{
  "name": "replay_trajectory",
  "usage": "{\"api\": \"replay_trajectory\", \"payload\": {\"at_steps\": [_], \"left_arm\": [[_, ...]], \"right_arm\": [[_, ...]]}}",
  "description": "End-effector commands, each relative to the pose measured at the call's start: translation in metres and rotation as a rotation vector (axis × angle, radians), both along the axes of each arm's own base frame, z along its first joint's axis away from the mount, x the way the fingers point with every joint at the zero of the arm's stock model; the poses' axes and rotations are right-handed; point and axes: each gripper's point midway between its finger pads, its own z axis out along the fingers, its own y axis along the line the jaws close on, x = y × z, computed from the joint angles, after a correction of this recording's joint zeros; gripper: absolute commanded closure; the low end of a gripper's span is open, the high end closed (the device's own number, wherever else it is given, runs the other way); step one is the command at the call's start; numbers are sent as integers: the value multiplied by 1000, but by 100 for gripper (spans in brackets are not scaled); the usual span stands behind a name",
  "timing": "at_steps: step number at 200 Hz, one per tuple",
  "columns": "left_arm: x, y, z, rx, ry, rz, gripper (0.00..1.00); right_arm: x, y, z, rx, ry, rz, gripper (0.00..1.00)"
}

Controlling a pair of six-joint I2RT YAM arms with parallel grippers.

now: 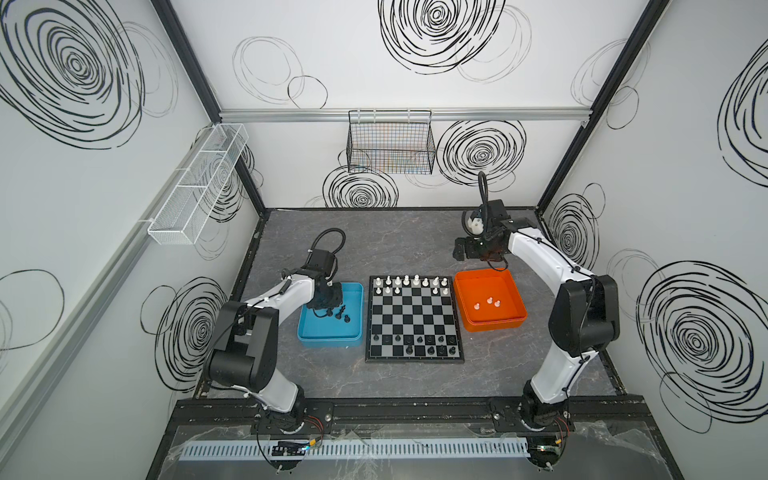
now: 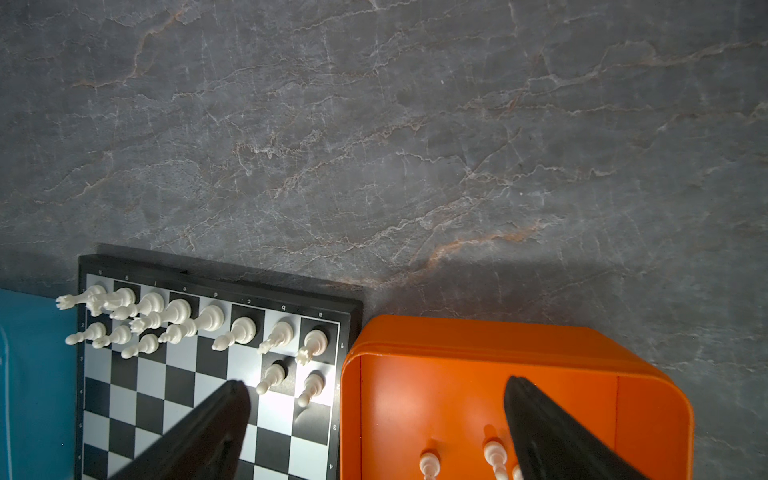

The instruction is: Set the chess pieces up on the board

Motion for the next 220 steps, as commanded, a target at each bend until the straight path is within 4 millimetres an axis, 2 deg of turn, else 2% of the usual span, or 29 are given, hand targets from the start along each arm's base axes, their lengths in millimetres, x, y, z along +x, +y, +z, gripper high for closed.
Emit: {"api": "replay_trajectory", "payload": {"at_steps": [1, 77, 220], "left_arm": [[0, 3, -9, 18, 6, 4, 69], [-6, 6, -18, 35, 29, 3, 75], [1, 5, -10, 30, 7, 2, 92]], "right_arm": [[0, -4, -7, -12, 8, 4, 0], [0, -5, -11, -13, 15, 0, 0], [1, -6, -12, -17, 18, -3, 0]]}}
